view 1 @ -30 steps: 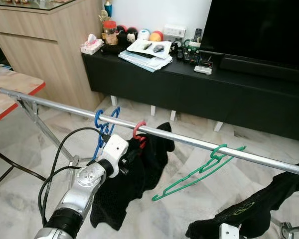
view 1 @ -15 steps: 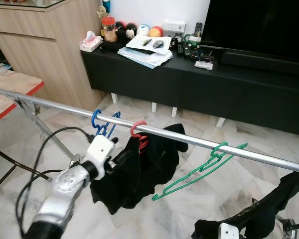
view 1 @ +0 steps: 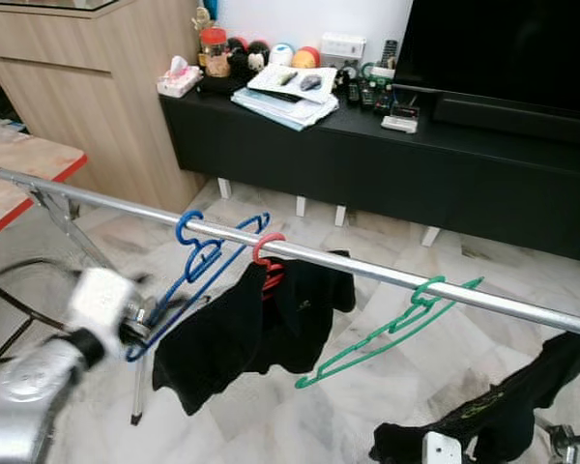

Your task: Hang hanger

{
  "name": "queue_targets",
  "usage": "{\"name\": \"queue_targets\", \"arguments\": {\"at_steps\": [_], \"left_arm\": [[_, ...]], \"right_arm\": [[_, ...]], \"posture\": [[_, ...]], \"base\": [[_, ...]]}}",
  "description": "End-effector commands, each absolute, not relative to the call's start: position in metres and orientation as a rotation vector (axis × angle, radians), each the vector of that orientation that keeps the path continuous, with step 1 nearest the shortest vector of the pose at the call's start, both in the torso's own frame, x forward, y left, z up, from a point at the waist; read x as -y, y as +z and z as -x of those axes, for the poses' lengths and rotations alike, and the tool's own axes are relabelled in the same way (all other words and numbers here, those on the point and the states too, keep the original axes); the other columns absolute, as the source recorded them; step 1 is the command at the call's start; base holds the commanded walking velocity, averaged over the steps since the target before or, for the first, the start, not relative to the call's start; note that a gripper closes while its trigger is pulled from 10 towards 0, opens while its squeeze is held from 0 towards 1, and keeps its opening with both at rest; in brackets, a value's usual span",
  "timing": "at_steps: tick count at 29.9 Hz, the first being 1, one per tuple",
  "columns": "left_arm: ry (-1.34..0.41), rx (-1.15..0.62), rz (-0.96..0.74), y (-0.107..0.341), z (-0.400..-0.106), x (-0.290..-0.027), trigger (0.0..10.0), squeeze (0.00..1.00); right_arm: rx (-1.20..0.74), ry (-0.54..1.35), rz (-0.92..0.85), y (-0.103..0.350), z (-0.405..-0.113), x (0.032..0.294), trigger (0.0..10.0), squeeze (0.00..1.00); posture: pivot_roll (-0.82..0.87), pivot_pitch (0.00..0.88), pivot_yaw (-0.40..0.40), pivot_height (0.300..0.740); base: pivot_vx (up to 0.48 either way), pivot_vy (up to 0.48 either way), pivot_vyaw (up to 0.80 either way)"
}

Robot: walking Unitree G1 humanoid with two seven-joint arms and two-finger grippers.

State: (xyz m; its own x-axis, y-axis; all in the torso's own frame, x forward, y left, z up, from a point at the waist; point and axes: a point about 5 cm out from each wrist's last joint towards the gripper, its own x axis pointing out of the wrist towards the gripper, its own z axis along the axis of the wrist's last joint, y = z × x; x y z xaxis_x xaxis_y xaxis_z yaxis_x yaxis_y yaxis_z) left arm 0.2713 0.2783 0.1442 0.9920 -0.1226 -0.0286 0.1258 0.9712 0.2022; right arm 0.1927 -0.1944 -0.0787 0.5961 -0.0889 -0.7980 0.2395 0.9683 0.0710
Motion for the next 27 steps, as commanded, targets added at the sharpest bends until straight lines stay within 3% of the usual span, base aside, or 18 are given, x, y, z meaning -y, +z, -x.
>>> {"name": "queue_targets", "arguments": {"at_steps": [1,7,11,14,20,24,27], "left_arm": [[0.117,-0.069,-0.144,0.125,-0.262,-0.306,10.0,0.0],[0.232,-0.174,-0.09,0.091,-0.252,-0.316,10.0,0.0],[0.263,-0.433,-0.048,0.03,-0.232,-0.315,10.0,0.0],[0.264,-0.537,-0.041,0.009,-0.223,-0.313,10.0,0.0],[0.072,-0.851,-0.128,-0.047,-0.191,-0.278,10.0,0.0],[0.071,-0.877,-0.097,-0.054,-0.188,-0.271,10.0,0.0],[0.044,-0.904,-0.027,-0.064,-0.191,-0.246,10.0,0.0]], "right_arm": [[-0.937,-0.185,-0.179,-0.082,-0.188,0.191,10.0,0.0],[-0.937,-0.183,-0.181,-0.082,-0.188,0.19,10.0,0.0],[-0.938,-0.178,-0.179,-0.082,-0.188,0.19,10.0,0.0],[-0.938,-0.177,-0.179,-0.082,-0.188,0.189,10.0,0.0],[-0.938,-0.175,-0.173,-0.081,-0.189,0.19,10.0,0.0],[-0.937,-0.175,-0.171,-0.081,-0.189,0.19,10.0,0.0],[-0.938,-0.172,-0.168,-0.081,-0.19,0.19,10.0,0.0]], "posture": [[-0.02,0.139,0.023,0.74],[-0.03,0.136,0.025,0.74],[-0.03,0.121,0.029,0.74],[-0.04,0.112,0.03,0.74],[-0.05,0.084,0.027,0.74],[-0.06,0.073,0.023,0.74],[-0.06,0.061,0.021,0.74]], "base": [[0.0,0.0,0.0],[0.0,0.0,0.0],[0.0,0.0,0.0],[0.0,0.0,0.0],[0.0,0.0,0.0],[0.0,0.0,0.0],[0.0,0.0,0.0]]}}
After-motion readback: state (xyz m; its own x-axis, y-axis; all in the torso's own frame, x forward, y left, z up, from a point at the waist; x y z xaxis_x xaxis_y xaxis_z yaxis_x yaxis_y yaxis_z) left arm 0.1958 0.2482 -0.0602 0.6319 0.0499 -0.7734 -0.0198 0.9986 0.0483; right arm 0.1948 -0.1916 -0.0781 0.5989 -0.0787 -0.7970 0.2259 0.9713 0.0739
